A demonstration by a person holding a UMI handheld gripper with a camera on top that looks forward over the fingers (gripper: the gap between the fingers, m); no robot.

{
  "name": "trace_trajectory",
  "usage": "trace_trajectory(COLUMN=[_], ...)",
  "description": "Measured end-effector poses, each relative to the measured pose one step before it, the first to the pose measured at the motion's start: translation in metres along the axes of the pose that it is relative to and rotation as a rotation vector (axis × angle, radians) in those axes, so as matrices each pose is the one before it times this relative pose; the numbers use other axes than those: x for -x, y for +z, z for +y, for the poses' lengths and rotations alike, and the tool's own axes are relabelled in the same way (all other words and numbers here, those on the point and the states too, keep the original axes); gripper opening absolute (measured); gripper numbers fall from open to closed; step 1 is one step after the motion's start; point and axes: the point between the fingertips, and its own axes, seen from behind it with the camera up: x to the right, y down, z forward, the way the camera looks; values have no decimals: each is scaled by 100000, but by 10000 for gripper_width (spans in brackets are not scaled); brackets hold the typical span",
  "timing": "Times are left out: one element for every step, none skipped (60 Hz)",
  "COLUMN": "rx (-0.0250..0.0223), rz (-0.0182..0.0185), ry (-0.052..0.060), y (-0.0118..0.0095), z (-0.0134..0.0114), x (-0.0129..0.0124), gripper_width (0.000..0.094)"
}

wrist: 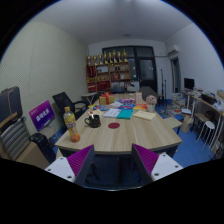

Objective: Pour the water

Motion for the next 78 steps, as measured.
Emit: trace_trajectory(rx=[270, 246, 117, 152, 46, 63, 117, 126, 357, 388, 416, 377, 418, 74, 175, -95, -133, -150, -26, -64, -113, -152, -158, -174, -106, -101, -108, -52, -204, -217, -332, -342, -397, -389, -163, 18, -110, 11, -288, -443, -482, -373, -270, -444, -337, -337, -385, -368, -286, -114, 20, 112, 7, -183, -284, -267, 92, 322, 311, -97, -527, -746, -626, -365, 60, 326, 104, -14, -552, 89, -519, 308, -85, -206, 316, 356, 184, 503], rz=[391, 393, 323, 365, 385, 445, 455, 558, 389, 322, 143, -17, -188, -13, -216, -162, -215, -172, -211, -116, -163, -211, -205, -93, -276, -334, -378, -703, -416, -440, -234, -762, -841, -786, -1053, -372, 170, 302, -20, -111, -66, 89, 40, 280, 114, 125, 184, 139, 172, 394, 633, 495, 877, 720, 578, 471, 528, 522, 469, 125, 498, 751, 1247, 1332, 1242, 1221, 1949, 2056, 662, 614, 437, 1268, 922, 494, 399, 340, 273, -219], ry=[245, 181, 103, 8, -43, -29, -105, -71, -74, -116, -144, -194, -243, -163, -169, 64, -42, -14, 46, 69, 75, 82, 61, 129, 102, 182, 190, 226, 133, 103, 209, 211, 165, 99, 49, -11, -160, -226, -395, -432, -431, -376, -296, -106, -95, -124, -319, -526, -796, -1036, -1234, -1366, -1214, -999, -732, -532, -266, -83, -76, -220, -404, -538, -656, -813, -884, -814, -678, -691, -394, 827, 465, 551, 788, 818, 313, -244, -530, -508], y=[-223, 5, 251, 30, 65, 50, -159, 225, 125, 99, 152, 157, 69, 241, 25, 29, 145, 127, 86, 190, 234, 277, 265, 480, 389, 444, 479, 386, 615, 504, 809, 724, 796, 853, 783, 964, 981, 808, 952, 990, 1040, 1025, 1009, 1007, 965, 967, 936, 927, 920, 915, 866, 625, 729, 730, 715, 715, 671, 637, 553, 620, 608, 517, 452, 435, 395, 397, 341, 279, 279, 206, 452, -16, 8, 41, 108, 114, 126, 186], z=[-115, 55, 192, 40, 8, 27, 25, 257, 107, 95, 85, 96, -102, 265, -149, 192, 65, 57, 1, 82, 59, 62, 98, 75, 122, 123, 126, -66, 121, 180, 168, 50, 33, -17, -94, 105, 292, 1, -23, -86, -80, -50, 20, 51, -39, -43, -32, -65, -44, 7, 40, 156, -166, -108, -108, -112, -26, -21, -4, 2, -55, -209, -161, -142, -65, 19, -53, -57, -183, 11, 52, 31, -97, -163, -19, -23, -130, -89], x=[47, -67, -162, -45, -28, -28, -85, 272, 80, 13, 98, 126, -83, 421, -78, 226, 233, 405, 152, 266, 310, 409, 390, 866, 452, 498, 570, -83, 638, 668, 1811, 797, 869, 872, -199, 751, 1346, 1383, 674, 696, 690, 649, 251, 918, 623, 624, 589, 587, 535, 487, 374, 65, 853, 343, 315, 364, 366, 329, 379, -103, 342, 137, 79, -47, -63, -312, -285, -335, -110, -66, -1066, -149, -137, 44, 53, 38, 20, 170], gripper_width=[818, 818, 819, 816, 819, 819, 818, 815, 816, 815, 816, 817, 815, 815, 815, 816, 814, 815, 817, 814, 816, 816, 815, 817, 817, 816, 818, 818, 816, 816, 819, 816, 815, 818, 815, 816, 816, 815, 816, 818, 818, 818, 817, 818, 819, 819, 818, 818, 818, 816, 816, 813, 809, 804, 799, 800, 801, 799, 799, 800, 801, 801, 803, 800, 792, 711, 631, 550, 470, 451, 447, 444, 436, 430, 430, 435, 408, 400])
